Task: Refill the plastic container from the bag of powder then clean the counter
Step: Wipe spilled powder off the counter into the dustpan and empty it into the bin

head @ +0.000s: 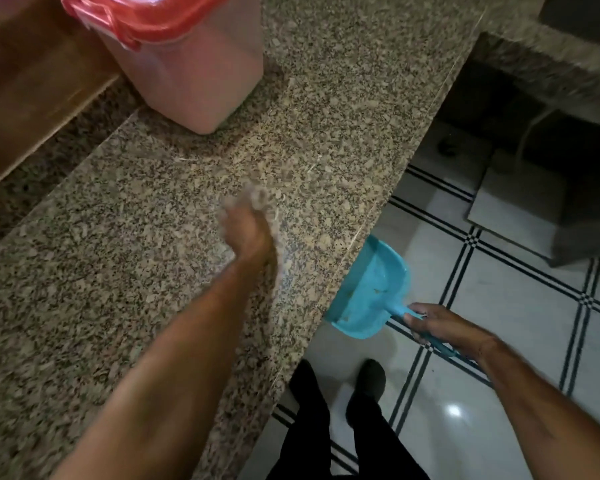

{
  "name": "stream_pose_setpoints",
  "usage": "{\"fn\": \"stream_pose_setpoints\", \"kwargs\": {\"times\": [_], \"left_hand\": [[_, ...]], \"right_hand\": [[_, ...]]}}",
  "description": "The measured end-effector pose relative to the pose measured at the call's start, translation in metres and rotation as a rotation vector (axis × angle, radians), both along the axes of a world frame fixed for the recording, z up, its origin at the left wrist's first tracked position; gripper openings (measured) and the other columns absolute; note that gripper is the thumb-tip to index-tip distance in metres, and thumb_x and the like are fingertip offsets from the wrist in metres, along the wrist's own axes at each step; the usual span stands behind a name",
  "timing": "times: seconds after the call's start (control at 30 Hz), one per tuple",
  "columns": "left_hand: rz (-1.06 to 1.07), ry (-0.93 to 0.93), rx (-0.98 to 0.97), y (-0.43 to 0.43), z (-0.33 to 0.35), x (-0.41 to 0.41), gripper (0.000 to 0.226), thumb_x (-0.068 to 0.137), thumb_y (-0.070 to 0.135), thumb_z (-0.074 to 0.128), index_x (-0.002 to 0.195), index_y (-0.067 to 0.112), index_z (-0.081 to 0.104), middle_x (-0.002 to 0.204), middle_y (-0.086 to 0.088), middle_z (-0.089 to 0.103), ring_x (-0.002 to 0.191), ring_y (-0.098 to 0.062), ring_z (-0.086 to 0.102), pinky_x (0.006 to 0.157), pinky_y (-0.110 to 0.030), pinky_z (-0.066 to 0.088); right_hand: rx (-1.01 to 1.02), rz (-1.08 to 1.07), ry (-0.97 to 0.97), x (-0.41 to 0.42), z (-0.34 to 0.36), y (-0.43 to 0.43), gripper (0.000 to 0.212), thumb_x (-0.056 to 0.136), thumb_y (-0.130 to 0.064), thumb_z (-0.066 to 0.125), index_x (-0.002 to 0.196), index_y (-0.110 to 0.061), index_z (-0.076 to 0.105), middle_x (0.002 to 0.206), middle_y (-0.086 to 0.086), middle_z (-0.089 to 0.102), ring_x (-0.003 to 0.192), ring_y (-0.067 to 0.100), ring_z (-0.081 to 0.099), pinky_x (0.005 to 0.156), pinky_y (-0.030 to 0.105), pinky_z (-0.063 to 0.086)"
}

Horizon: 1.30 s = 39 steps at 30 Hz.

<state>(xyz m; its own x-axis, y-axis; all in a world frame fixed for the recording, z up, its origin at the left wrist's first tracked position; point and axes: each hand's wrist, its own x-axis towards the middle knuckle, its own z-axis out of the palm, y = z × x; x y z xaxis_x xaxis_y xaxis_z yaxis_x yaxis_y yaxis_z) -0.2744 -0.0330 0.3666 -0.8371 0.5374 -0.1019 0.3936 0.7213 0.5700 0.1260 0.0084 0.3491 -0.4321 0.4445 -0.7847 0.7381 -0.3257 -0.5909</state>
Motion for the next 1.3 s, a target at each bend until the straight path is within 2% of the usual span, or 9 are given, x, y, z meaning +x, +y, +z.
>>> {"fn": "stream_pose_setpoints", "kwargs": {"times": [0.07,0.2,0.4,0.57,0.73,0.93,1.03,1.13,1.3], "left_hand": [[0.3,0.03,0.078,-0.006,0.001,-0.038,0.036,0.103,0.042,0.05,0.133,0.024,0.057,0.116,-0.004,0.055,0.105,-0.025,0.056,0.09,-0.041,0.051],[0.667,-0.098,-0.046,-0.016,0.0,-0.094,0.046,0.106,0.03,0.04,0.15,0.02,0.047,0.153,-0.015,0.041,0.145,-0.037,0.036,0.118,-0.049,0.025],[-0.009,0.039,-0.112,0.019,-0.004,-0.014,0.043,0.102,0.022,0.054,0.141,0.039,0.053,0.148,-0.01,0.048,0.138,-0.031,0.042,0.113,-0.051,0.031],[0.371,-0.048,-0.058,0.015,0.006,-0.096,0.052,0.103,0.025,0.039,0.154,0.013,0.042,0.158,-0.02,0.039,0.145,-0.04,0.038,0.119,-0.052,0.033],[0.545,-0.14,-0.11,0.043,-0.009,-0.152,0.05,0.106,0.04,0.039,0.155,0.03,0.041,0.168,-0.016,0.025,0.153,-0.041,0.023,0.122,-0.057,0.019],[-0.291,0.114,0.052,0.078,-0.005,-0.028,0.031,0.104,0.049,0.045,0.128,0.044,0.065,0.12,0.0,0.066,0.112,-0.021,0.058,0.098,-0.047,0.046],[-0.06,0.129,0.072,0.084,-0.004,-0.042,0.027,0.1,0.044,0.056,0.126,0.037,0.063,0.119,-0.004,0.062,0.11,-0.023,0.057,0.1,-0.049,0.047],[0.344,0.011,-0.098,0.083,-0.013,-0.095,0.041,0.1,0.03,0.053,0.141,0.032,0.051,0.152,-0.017,0.042,0.138,-0.04,0.041,0.111,-0.056,0.037],[-0.111,-0.013,-0.091,0.132,-0.001,-0.026,0.03,0.103,0.028,0.048,0.129,0.022,0.063,0.139,-0.018,0.058,0.126,-0.037,0.054,0.102,-0.053,0.046]], "right_hand": [[-0.003,-0.006,0.002,-0.001,0.002,0.004,0.018,0.104,-0.027,0.062,0.107,-0.011,0.07,0.069,0.001,0.063,0.064,0.013,0.056,0.062,0.021,0.049],[0.01,-0.061,-0.012,0.008,0.003,0.015,0.018,0.103,-0.025,0.063,0.111,-0.01,0.07,0.077,0.005,0.065,0.071,0.015,0.059,0.066,0.024,0.051],[-0.006,-0.064,-0.045,0.01,-0.003,0.027,0.018,0.103,-0.03,0.062,0.113,-0.019,0.072,0.083,0.002,0.064,0.072,0.008,0.062,0.07,0.023,0.053],[-0.006,-0.043,-0.033,0.002,-0.004,0.039,0.019,0.102,-0.032,0.063,0.111,-0.018,0.072,0.081,0.002,0.065,0.073,0.01,0.062,0.077,0.03,0.054],[-0.005,-0.056,-0.05,-0.003,-0.008,0.044,0.021,0.1,-0.037,0.065,0.111,-0.02,0.072,0.082,-0.003,0.07,0.076,0.01,0.064,0.072,0.023,0.054],[-0.016,-0.033,-0.091,0.002,-0.019,0.051,0.022,0.1,-0.037,0.065,0.111,-0.02,0.073,0.083,0.0,0.07,0.078,0.014,0.065,0.085,0.039,0.056],[-0.009,-0.035,-0.084,0.001,-0.013,0.055,0.021,0.101,-0.038,0.064,0.109,-0.021,0.074,0.08,0.0,0.069,0.075,0.014,0.064,0.085,0.04,0.055],[-0.002,-0.067,-0.058,0.004,-0.01,0.06,0.019,0.1,-0.039,0.065,0.108,-0.024,0.074,0.079,-0.001,0.067,0.073,0.012,0.062,0.081,0.037,0.054],[-0.011,-0.132,-0.06,0.008,-0.008,0.055,0.023,0.102,-0.035,0.063,0.114,-0.018,0.072,0.086,-0.002,0.068,0.074,0.005,0.063,0.069,0.017,0.054]]}}
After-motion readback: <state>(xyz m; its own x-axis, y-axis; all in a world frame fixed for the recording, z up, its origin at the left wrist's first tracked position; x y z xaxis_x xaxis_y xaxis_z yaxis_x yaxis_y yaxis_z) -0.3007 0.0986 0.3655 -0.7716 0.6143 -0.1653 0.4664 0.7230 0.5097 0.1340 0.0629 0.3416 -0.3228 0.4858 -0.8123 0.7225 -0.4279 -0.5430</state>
